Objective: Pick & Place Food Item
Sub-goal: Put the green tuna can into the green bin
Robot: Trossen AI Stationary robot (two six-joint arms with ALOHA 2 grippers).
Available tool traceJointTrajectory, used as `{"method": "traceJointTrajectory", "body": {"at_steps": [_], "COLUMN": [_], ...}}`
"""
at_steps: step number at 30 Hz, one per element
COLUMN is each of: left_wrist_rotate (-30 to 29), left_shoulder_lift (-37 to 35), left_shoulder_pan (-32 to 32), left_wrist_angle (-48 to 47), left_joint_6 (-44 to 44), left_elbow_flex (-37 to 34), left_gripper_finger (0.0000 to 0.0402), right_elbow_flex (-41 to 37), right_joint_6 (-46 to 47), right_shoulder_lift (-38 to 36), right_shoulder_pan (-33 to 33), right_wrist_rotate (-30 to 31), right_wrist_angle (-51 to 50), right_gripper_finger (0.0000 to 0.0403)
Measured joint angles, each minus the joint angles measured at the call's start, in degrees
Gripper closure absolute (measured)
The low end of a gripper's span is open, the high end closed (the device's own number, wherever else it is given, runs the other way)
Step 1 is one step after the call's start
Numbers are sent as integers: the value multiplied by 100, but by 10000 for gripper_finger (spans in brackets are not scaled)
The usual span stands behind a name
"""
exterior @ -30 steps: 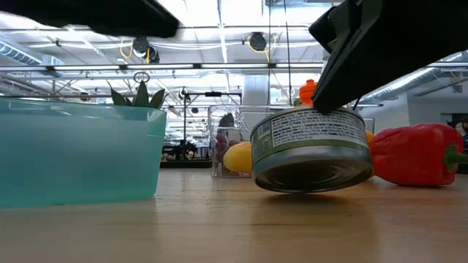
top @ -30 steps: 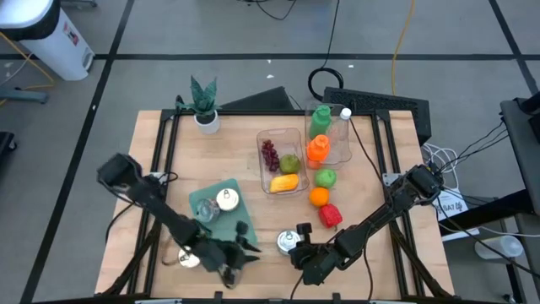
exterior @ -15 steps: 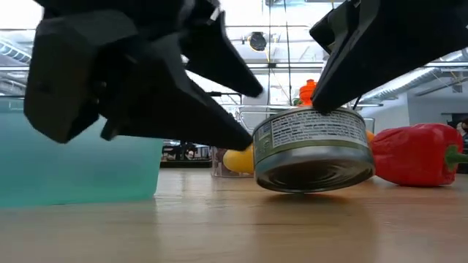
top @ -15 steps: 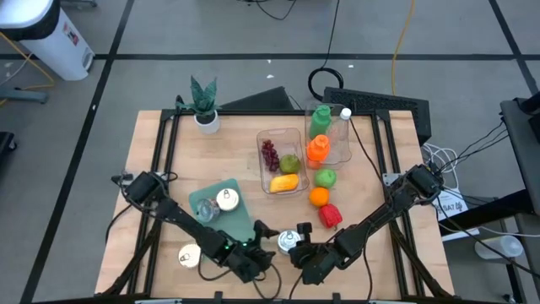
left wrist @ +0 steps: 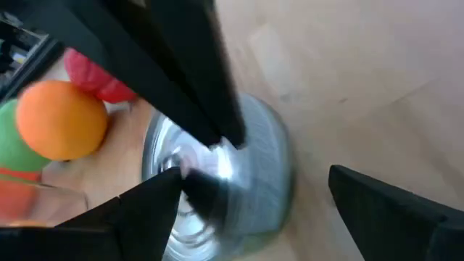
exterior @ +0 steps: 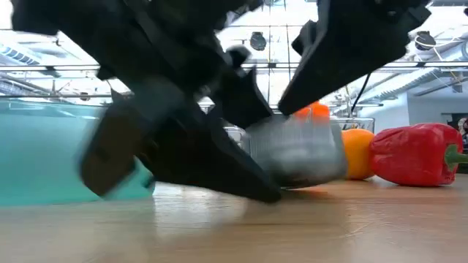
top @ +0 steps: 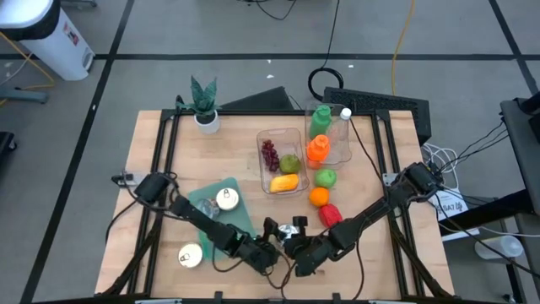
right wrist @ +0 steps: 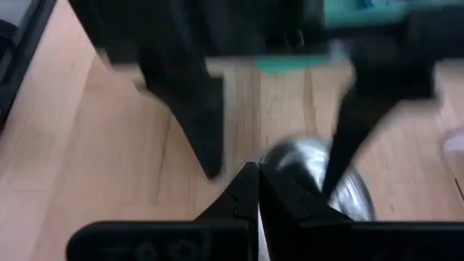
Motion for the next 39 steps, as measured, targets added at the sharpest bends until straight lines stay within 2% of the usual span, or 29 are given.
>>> {"method": "traceJointTrajectory", "body": {"at_steps": [6, 10, 15, 25, 27, 30, 36, 39], "left_wrist_rotate": [-457, -76, -46, -23, -12, 8, 60, 74], "left_shoulder_lift": [256, 261, 282, 260, 258, 259, 264, 266], "left_shoulder_pan": [86, 166, 167, 158, 158, 158, 154, 154], "left_wrist_angle": [301, 263, 214, 95, 97, 92, 91, 99], "left_joint_6": [-13, -27, -148, -359, -364, -349, -382, -397], "left_elbow_flex": [14, 12, 5, 5, 5, 5, 0, -1], "left_gripper_finger": [41, 84, 149, 213, 212, 199, 157, 139], "right_elbow_flex": [2, 2, 2, 1, 2, 0, 2, -5], "right_joint_6": [-59, -60, -279, -762, -778, -763, -978, -1069], "right_shoulder_lift": [-9, -9, -9, -206, -208, -137, 80, 255], "right_shoulder_pan": [-77, -93, -93, 189, 273, 313, 317, 255], "right_wrist_rotate": [-198, -196, -191, -364, -507, -493, 93, 103], "right_wrist_angle": [171, 173, -38, -737, -839, -867, -900, -988], "right_gripper_finger": [402, 402, 402, 402, 394, 360, 264, 237]}}
